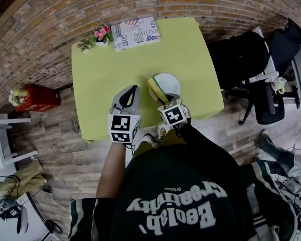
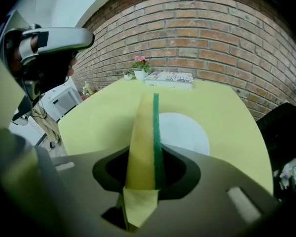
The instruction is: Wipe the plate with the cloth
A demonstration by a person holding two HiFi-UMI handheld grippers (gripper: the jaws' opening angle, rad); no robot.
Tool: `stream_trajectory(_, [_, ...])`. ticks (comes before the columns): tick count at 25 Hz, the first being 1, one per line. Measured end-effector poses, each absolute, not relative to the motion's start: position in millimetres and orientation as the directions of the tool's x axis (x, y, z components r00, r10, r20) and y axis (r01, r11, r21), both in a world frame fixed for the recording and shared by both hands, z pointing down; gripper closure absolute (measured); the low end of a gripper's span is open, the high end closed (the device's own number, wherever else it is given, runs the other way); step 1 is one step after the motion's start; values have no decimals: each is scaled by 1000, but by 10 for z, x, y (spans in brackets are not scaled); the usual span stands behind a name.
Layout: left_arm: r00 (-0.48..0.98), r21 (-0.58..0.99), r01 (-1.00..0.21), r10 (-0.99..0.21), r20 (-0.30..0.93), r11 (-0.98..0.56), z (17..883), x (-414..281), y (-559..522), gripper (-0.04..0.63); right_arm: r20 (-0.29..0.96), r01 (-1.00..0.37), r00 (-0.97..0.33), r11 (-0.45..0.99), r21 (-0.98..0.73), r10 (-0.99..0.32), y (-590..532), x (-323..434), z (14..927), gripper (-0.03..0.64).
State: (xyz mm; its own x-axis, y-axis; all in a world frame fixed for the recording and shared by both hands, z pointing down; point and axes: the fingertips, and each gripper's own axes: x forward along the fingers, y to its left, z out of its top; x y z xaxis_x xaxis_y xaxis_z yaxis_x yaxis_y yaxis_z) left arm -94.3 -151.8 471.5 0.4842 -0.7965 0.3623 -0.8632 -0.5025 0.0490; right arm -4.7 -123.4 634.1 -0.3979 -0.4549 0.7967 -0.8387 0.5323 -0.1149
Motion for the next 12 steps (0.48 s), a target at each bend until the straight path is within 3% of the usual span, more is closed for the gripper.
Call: stream_trajectory(12, [521, 57, -840, -774, 360, -539, 4731, -738, -1572, 592, 817, -918, -263, 395, -47, -513, -1395, 624, 6336, 482])
